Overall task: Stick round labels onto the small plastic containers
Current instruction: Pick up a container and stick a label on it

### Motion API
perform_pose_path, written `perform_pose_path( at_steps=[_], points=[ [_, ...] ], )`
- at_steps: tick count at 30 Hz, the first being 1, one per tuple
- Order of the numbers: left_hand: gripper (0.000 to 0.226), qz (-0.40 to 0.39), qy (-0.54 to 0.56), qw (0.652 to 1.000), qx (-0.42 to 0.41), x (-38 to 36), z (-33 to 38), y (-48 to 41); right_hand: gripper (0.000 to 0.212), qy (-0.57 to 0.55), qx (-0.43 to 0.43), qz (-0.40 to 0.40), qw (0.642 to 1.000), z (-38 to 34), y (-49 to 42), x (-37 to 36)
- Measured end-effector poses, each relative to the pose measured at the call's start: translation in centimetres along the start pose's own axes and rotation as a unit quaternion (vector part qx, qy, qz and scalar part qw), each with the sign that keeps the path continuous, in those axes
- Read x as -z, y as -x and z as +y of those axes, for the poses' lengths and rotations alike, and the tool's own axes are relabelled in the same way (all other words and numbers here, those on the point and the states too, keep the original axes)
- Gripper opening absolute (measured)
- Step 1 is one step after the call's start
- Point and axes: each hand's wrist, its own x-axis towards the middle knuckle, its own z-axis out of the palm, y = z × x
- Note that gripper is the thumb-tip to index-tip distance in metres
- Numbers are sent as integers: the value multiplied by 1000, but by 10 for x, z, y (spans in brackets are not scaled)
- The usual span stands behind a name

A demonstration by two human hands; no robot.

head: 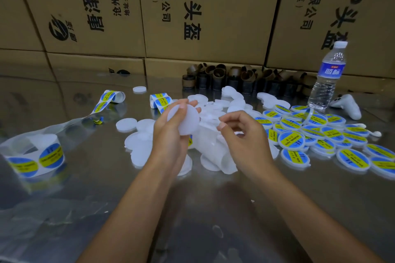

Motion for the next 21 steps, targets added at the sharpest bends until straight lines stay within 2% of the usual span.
perform_pose_path(
  at_steps=[4,7,9,11,13,18,21],
  points=[
    [13,22,81,996,-16,8,4,-6,13,87,8,0,996,-2,-21,-21],
    [13,41,98,994,-25,12,4,-9,16,183,11,-56,981,-3,-31,-35],
    [13,53,101,993,-23,13,3,-10,23,257,30,-111,960,-3,-35,-43],
    [15,58,98,993,-22,13,3,-10,27,349,49,-158,922,-1,-37,-51],
    [15,62,95,993,-20,13,2,-9,26,415,41,-169,893,1,-39,-59],
    [15,67,91,994,-14,11,2,-8,33,441,-46,-153,883,9,-39,-63],
    [16,60,84,995,-12,10,3,-7,28,406,-67,-148,899,14,-36,-56]
  ],
)
